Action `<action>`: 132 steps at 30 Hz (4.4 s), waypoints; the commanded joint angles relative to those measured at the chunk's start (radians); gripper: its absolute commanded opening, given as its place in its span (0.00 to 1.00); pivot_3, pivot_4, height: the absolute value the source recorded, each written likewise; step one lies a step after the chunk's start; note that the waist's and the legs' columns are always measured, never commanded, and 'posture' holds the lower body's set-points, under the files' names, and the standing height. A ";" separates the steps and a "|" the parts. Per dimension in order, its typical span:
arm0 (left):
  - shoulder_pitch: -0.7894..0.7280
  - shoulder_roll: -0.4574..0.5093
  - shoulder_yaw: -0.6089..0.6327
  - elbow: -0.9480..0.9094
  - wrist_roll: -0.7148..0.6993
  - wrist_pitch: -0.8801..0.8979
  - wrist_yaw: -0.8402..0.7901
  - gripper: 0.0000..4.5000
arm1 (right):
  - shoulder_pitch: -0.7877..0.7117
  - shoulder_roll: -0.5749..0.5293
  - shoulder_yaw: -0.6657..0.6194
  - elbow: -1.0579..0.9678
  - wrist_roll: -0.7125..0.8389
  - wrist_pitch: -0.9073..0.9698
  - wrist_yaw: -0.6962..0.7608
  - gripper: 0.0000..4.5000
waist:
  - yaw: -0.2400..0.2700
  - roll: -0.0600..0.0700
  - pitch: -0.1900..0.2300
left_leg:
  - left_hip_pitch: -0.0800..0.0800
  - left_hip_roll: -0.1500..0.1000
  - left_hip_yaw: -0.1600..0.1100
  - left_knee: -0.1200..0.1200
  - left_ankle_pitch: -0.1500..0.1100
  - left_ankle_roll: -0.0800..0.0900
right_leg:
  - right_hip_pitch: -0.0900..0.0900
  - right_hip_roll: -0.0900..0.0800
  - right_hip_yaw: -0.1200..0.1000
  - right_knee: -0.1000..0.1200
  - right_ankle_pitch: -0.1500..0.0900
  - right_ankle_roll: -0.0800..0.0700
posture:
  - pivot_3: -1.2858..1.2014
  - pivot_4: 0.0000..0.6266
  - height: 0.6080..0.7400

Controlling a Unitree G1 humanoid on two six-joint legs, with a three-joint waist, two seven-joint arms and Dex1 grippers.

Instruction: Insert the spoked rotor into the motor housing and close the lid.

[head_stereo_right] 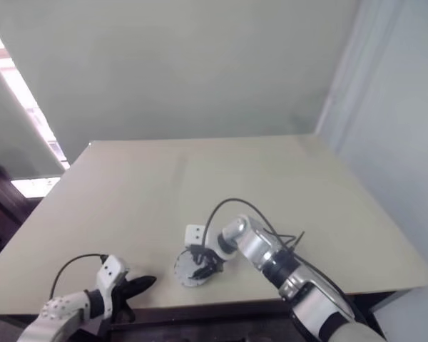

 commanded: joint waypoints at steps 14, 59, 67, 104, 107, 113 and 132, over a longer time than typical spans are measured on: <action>-0.013 -0.039 -0.005 0.067 0.038 -0.224 -0.031 0.00 | 0.020 0.016 0.007 -0.014 -0.013 0.170 -0.071 0.73 | 0.000 0.000 0.000 | 0.000 0.000 0.000 0.000 0.000 0.000 | 0.000 0.000 0.000 0.000 0.000 0.000 | 0.52 0.00 1.00; -0.065 -0.097 -0.022 0.071 0.040 -0.209 0.021 0.00 | 0.027 0.014 0.083 -0.059 -0.050 0.307 -0.192 0.73 | -0.004 0.005 0.003 | 0.003 0.000 -0.003 -0.001 -0.001 -0.002 | -0.001 0.000 -0.002 0.000 0.000 0.000 | 0.52 0.00 1.00; -0.147 -0.158 -0.080 0.185 0.084 -0.236 0.029 0.00 | 0.028 0.007 0.093 -0.071 -0.047 0.314 -0.192 0.73 | -0.004 0.002 0.000 | 0.003 0.000 -0.003 -0.003 0.000 -0.001 | -0.001 0.000 -0.002 -0.001 0.000 0.000 | 0.52 0.00 1.00; -0.172 -0.159 -0.132 0.268 0.108 -0.244 -0.004 0.00 | 0.012 0.018 0.074 -0.091 -0.022 0.286 -0.186 1.00 | -0.003 0.008 -0.004 | 0.003 -0.001 -0.004 -0.012 0.000 -0.001 | 0.000 0.000 -0.002 -0.010 -0.001 0.001 | 0.52 0.00 1.00; -0.172 -0.159 -0.133 0.269 0.109 -0.245 -0.005 0.00 | 0.013 0.019 0.063 -0.096 -0.015 0.293 -0.186 1.00 | -0.003 0.008 -0.004 | 0.003 -0.001 -0.004 -0.013 0.000 -0.001 | -0.001 0.000 -0.002 -0.010 -0.001 0.001 | 0.52 0.00 1.00; -0.177 -0.159 -0.136 0.269 0.109 -0.242 -0.006 0.00 | 0.003 0.054 -0.067 -0.160 0.111 0.394 -0.151 1.00 | -0.002 0.008 -0.004 | 0.002 -0.001 -0.004 -0.013 0.000 -0.001 | -0.001 0.000 -0.002 -0.012 -0.001 0.001 | 0.52 0.00 1.00; -0.203 -0.157 -0.147 0.260 0.107 -0.227 -0.018 0.00 | -0.105 0.074 -0.513 0.035 0.359 0.745 -0.388 1.00 | 0.002 0.008 -0.004 | -0.021 -0.004 -0.005 -0.013 0.000 0.000 | -0.017 -0.001 -0.002 -0.013 0.002 0.003 | 0.52 0.00 1.00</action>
